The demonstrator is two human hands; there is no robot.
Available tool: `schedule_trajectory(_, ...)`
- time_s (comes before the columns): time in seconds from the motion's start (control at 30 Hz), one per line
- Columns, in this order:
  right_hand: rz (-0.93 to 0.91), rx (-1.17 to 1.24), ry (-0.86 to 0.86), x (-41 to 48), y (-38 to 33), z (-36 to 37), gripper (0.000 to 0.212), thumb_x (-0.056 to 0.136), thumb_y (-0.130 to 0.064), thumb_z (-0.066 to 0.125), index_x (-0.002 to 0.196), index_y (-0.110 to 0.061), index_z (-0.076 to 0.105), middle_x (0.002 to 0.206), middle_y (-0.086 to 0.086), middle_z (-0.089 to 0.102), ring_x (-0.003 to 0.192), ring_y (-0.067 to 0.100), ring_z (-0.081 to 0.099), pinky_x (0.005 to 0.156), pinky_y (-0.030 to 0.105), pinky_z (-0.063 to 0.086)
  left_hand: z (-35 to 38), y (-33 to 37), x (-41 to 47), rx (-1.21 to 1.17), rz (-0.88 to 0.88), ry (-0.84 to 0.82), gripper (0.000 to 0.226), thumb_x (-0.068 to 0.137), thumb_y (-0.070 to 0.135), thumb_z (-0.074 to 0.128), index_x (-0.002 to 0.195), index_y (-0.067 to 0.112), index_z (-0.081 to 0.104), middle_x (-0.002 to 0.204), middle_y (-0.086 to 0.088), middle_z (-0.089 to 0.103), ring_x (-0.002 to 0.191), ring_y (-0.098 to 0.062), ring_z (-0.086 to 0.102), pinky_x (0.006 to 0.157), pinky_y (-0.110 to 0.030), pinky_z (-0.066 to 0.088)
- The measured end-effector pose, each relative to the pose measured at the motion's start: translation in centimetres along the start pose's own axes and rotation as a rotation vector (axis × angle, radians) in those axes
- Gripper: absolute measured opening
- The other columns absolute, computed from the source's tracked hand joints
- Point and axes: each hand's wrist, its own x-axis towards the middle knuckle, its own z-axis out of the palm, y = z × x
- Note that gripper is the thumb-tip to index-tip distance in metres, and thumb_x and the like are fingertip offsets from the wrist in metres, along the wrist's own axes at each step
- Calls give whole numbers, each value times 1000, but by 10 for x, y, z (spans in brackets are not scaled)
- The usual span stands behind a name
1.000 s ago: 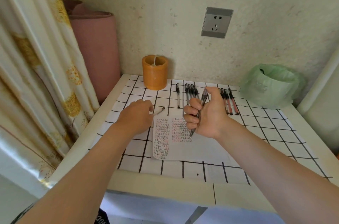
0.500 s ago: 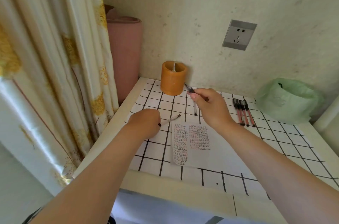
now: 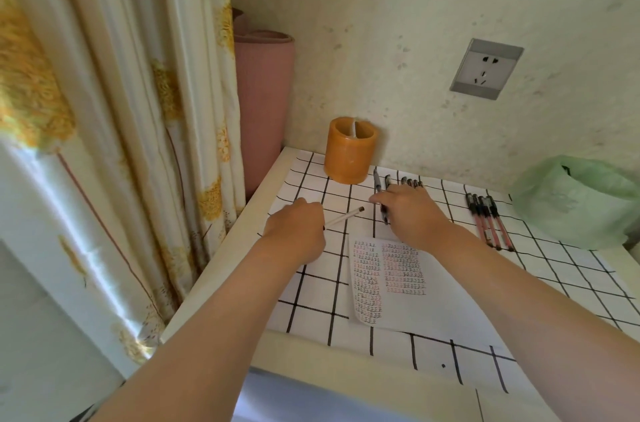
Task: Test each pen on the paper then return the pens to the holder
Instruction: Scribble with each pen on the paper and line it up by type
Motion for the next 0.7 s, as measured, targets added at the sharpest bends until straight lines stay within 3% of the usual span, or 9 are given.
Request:
schedule_trajectory(0.13, 18, -64, -81, 2, -3, 3, 58, 92, -4, 49, 144, -27, 47, 131, 3, 56, 118, 25, 48, 99, 38, 34, -1, 6, 0, 4, 7, 28, 20, 97, 16, 49, 116, 19, 56, 104, -1, 61, 92, -19, 59, 73, -30, 46)
schedule_trajectory(0.23, 5, -28, -62, -1, -4, 2, 71, 87, 1, 51, 150, -28, 37, 125, 5, 57, 118, 26, 49, 101, 40, 37, -4, 10, 2, -28, 0, 45, 21, 98, 18, 50, 117, 23, 58, 104, 1, 64, 91, -18, 60, 69, -28, 42)
schedule_trajectory(0.3, 43, 165, 21, -3, -7, -4, 72, 85, 6, 49, 149, -25, 38, 116, 7, 60, 111, 26, 53, 98, 41, 42, -5, 14, 3, -75, -10, 61, 20, 99, 21, 50, 116, 25, 59, 105, 3, 65, 90, -17, 60, 68, -28, 43)
schedule_trajectory(0.37, 178, 530, 89, -4, -14, -14, 64, 88, 8, 44, 144, -22, 46, 108, 5, 61, 100, 20, 56, 91, 34, 47, -6, 18, 4, -151, -19, 91, 18, 99, 25, 49, 113, 27, 60, 104, 5, 66, 90, -16, 60, 69, -30, 47)
schedule_trajectory(0.5, 441, 1111, 101, -13, -27, -37, 38, 93, -6, 53, 128, -23, 59, 93, 8, 65, 77, 16, 66, 67, 26, 48, -8, 30, 4, -292, -5, 131, 14, 98, 31, 54, 111, 33, 60, 102, 13, 66, 91, -14, 60, 73, -31, 52)
schedule_trajectory(0.63, 534, 1264, 168, -36, -16, -47, 15, 88, -8, 68, 100, -17, 67, 75, 3, 67, 58, 15, 63, 60, 30, 48, -9, 42, -2, -331, 78, 138, 13, 98, 35, 56, 110, 35, 60, 100, 15, 66, 87, -11, 59, 76, -34, 54)
schedule_trajectory(0.7, 596, 1312, 194, -47, -6, -48, 11, 88, -7, 69, 96, -15, 67, 76, 5, 68, 57, 15, 63, 58, 27, 48, -6, 46, -5, -309, 98, 128, 16, 98, 37, 55, 113, 34, 60, 100, 12, 66, 86, -11, 59, 75, -33, 53)
